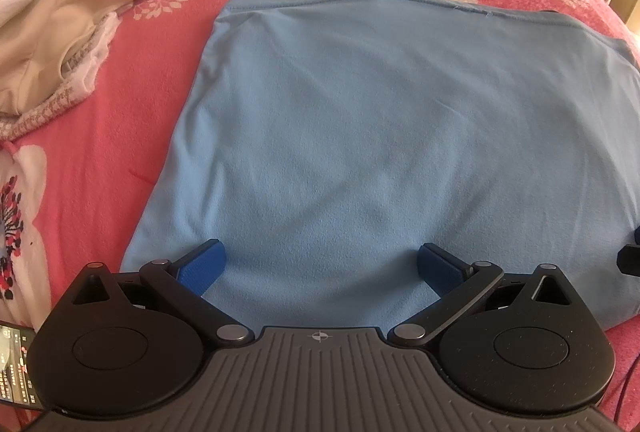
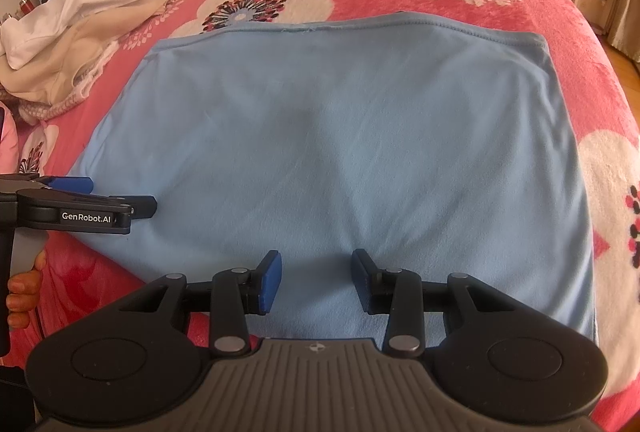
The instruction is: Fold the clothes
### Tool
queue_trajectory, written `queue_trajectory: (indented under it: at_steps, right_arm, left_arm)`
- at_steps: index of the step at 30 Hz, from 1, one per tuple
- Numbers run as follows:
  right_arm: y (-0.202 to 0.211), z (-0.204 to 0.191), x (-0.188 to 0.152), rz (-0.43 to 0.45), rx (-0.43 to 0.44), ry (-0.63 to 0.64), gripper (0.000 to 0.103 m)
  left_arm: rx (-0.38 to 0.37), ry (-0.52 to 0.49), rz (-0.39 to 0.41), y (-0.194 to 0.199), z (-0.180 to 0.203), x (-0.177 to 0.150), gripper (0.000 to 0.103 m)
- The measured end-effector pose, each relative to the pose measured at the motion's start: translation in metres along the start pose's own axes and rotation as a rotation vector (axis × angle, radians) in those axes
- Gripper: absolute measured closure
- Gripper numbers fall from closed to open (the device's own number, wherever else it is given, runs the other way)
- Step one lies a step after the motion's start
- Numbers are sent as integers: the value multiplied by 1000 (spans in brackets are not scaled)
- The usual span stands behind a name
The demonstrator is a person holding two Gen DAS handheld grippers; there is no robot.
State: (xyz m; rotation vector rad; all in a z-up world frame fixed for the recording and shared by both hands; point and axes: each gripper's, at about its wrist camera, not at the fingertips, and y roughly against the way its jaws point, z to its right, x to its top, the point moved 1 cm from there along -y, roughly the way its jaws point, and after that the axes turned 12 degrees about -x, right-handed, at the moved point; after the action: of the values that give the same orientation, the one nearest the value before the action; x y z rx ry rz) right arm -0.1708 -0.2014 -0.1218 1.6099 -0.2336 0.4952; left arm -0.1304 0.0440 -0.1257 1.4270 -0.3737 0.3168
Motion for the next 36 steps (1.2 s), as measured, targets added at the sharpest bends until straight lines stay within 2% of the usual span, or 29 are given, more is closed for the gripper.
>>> queue_trajectory:
  at_steps: [28,33,36]
  right_arm:
    - [0,0,-1,1,2,2,61]
    - [0,0,-1,1,4,1,61]
    - [-1,0,-1,0,4,1,61]
  left_arm:
    - [-7,-23,19,2,0,0,0]
    - [-30,-34,26,8,1,0,0]
    - [-52,-57,57,14,6,1,0]
